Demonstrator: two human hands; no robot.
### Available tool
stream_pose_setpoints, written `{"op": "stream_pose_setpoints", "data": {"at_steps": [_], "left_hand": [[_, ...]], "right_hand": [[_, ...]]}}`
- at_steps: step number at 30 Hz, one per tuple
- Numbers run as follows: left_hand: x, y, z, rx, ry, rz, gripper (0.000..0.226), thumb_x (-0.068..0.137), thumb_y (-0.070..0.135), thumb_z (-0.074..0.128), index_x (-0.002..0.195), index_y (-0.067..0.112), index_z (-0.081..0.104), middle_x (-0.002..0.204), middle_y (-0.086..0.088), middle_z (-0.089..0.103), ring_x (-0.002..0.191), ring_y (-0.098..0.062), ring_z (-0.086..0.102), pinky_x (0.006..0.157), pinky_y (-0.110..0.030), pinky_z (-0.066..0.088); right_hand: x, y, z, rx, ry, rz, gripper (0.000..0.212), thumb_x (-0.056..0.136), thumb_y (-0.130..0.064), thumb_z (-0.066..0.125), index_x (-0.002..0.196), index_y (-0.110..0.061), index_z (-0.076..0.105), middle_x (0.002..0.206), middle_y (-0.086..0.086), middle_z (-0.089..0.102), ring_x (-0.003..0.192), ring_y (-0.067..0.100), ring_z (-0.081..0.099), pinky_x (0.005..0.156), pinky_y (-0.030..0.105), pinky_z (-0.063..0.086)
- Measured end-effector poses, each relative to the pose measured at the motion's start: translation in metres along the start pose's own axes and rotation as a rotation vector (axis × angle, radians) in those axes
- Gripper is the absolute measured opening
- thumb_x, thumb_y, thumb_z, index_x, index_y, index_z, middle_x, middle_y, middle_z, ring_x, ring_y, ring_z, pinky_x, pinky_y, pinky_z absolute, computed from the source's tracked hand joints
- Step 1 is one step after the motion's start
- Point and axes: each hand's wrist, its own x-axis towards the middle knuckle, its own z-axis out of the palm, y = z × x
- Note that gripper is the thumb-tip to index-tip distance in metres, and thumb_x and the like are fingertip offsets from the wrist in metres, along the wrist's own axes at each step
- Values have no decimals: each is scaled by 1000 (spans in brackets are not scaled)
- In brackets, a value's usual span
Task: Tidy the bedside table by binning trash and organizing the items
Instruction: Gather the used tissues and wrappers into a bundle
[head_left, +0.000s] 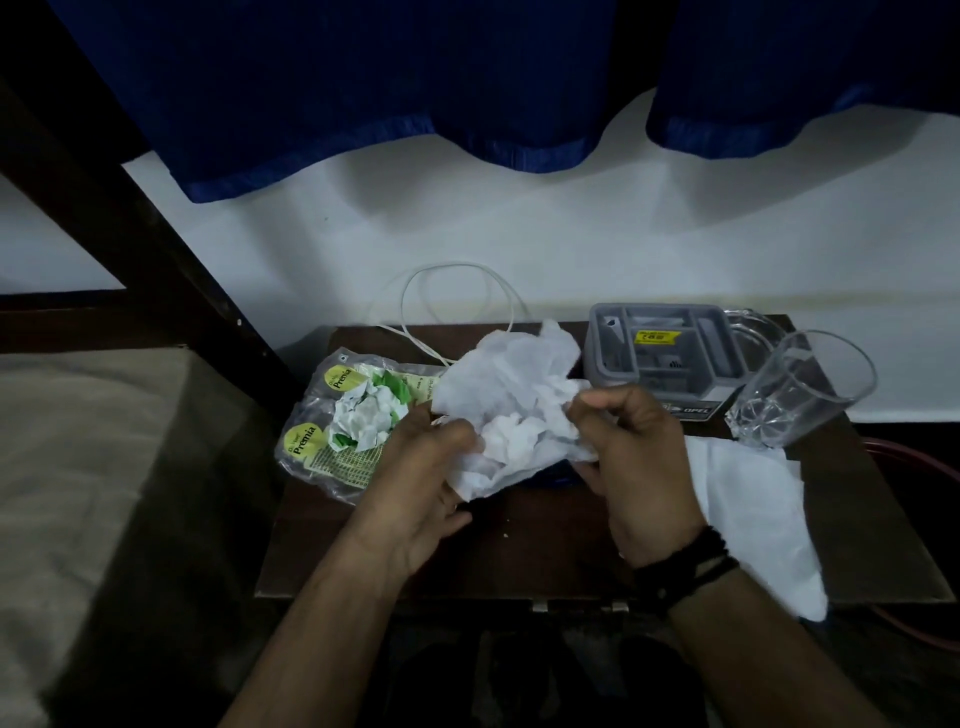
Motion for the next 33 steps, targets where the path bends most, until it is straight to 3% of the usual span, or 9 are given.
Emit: {"op": "stream_pose_setpoints", "data": {"at_steps": [6, 10, 14, 16, 18, 20, 24, 29, 33], "left_hand": [[-4, 4, 0, 62, -64, 0, 33, 82, 7, 54, 94, 34, 70, 82, 10, 72, 68, -13, 66, 80, -41, 42], [-5, 5, -2, 100, -119, 63, 40, 84, 4, 54, 97, 38, 70, 84, 14, 73, 62, -4, 67, 73, -36, 42], [8, -8, -12, 351, -9, 594, 77, 87, -5, 65, 142, 45, 43, 139, 11, 52, 116, -2, 60, 82, -21, 54], [14, -11, -18, 668, 42, 933, 71, 84, 0, 70, 140, 39, 49, 150, 7, 34, 135, -5, 43, 97, -10, 44], [20, -17, -23, 796, -25, 1048, 48, 82, 13, 72, 126, 32, 64, 152, 4, 32, 140, -14, 38, 107, -18, 40], [22, -21, -24, 868, -58, 1048, 32, 82, 31, 72, 114, 31, 71, 150, 5, 37, 141, -16, 38, 112, -28, 38], [19, -16, -22, 775, -8, 1015, 12, 84, 33, 78, 90, 24, 73, 145, 9, 46, 139, -12, 41, 109, -18, 33], [-2, 12, -20, 157, 84, 838, 8, 89, 16, 73, 95, 19, 68, 92, 7, 72, 81, -8, 66, 72, -26, 54], [-6, 12, -4, 275, -21, 670, 15, 83, 11, 77, 92, 17, 68, 80, 3, 75, 70, -12, 71, 66, -30, 57]], "right_hand": [[3, -8, -10, 0, -212, 125, 51, 86, -3, 75, 128, -25, 56, 114, 0, 75, 95, 13, 76, 62, 21, 57], [5, -13, -14, 24, -369, 218, 27, 88, -7, 73, 114, -14, 73, 101, 7, 80, 85, 20, 77, 56, 24, 53], [5, -9, -13, 87, -287, 105, 17, 88, 7, 67, 100, -1, 75, 78, 5, 78, 63, 13, 74, 49, 18, 51], [5, -4, -12, 20, -289, 0, 25, 86, 10, 67, 106, -4, 75, 93, 7, 81, 85, 18, 78, 68, 24, 59], [7, 1, -12, -20, -302, -70, 30, 87, 10, 67, 111, -5, 74, 104, 10, 79, 99, 24, 76, 82, 32, 60], [7, 2, -11, -24, -327, -96, 32, 88, 9, 66, 117, -4, 72, 111, 13, 78, 106, 29, 74, 89, 40, 59], [5, 1, -12, -2, -322, -126, 36, 90, 7, 65, 121, -11, 71, 114, 6, 77, 109, 23, 73, 93, 38, 59], [8, 5, -10, -111, -222, -178, 22, 86, 0, 76, 90, -22, 79, 90, -7, 80, 90, 10, 75, 83, 30, 59], [3, 13, -4, -200, -291, -194, 8, 84, -5, 80, 86, -12, 81, 81, -7, 79, 79, 7, 72, 72, 24, 54]]}}
